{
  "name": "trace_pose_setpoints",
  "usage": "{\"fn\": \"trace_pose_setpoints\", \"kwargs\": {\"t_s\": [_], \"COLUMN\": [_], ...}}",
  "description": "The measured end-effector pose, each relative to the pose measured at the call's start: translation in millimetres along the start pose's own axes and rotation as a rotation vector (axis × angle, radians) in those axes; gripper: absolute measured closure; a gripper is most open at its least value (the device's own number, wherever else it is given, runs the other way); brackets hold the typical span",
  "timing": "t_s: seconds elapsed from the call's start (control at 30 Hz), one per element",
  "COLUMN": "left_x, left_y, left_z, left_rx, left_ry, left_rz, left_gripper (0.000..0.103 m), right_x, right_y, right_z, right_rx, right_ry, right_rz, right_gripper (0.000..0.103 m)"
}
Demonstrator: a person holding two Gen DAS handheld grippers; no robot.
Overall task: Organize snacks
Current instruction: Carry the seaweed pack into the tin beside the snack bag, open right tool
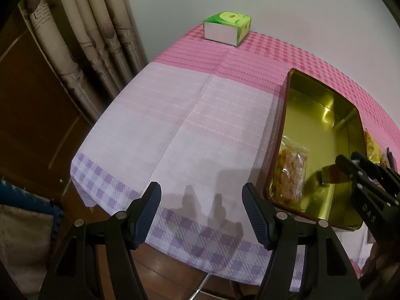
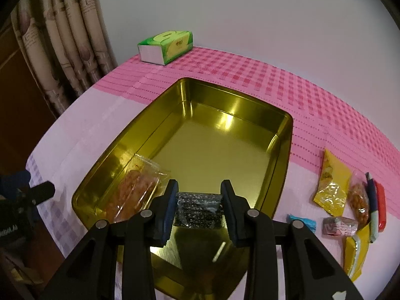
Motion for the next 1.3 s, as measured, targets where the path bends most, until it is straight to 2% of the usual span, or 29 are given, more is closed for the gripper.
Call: {"fn": "trace_pose_setpoints", "kwargs": {"t_s": [0.53,0.77,0.97,1.17,1.3], "left_x": [0,-1,0,1,0], "left_y": [1,-1,-1,0,-1], "left_z": [2,3,4,5,5], "left_rx": [0.0,-0.002,0.001,-0.006,-0.004], "left_ry": [0.009,0.015,0.018,0.022,0.021], "left_rz": [-0.001,0.003,0.005,0.009,0.019], "left_gripper": [0.035,0.035,0.035,0.035,0.034], "right_x": [18,28,27,22,18], "right_y": [-17,-7,-6,-14,-28], "right_z": [-5,-4,-5,-4,2], "right_rx": [-0.041,-0.044,-0.039,-0.05,-0.054], "right_ry": [0.032,0.046,0.034,0.041,0.05], "right_rz": [-0.058,-0.101,-0.096,-0.069,-0.037], "right_gripper": [0.067,0.066,0.066,0.059,0.051]}}
Point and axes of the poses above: each gripper's, at about its wrist camera, not at the fingertips, and y roughly the way its jaws point, z to its right, x to its underside, the point moved 4 cm from there along y, roughly the way its jaws point, and after that the axes turned 4 degrees about z, right-handed, at the moved point
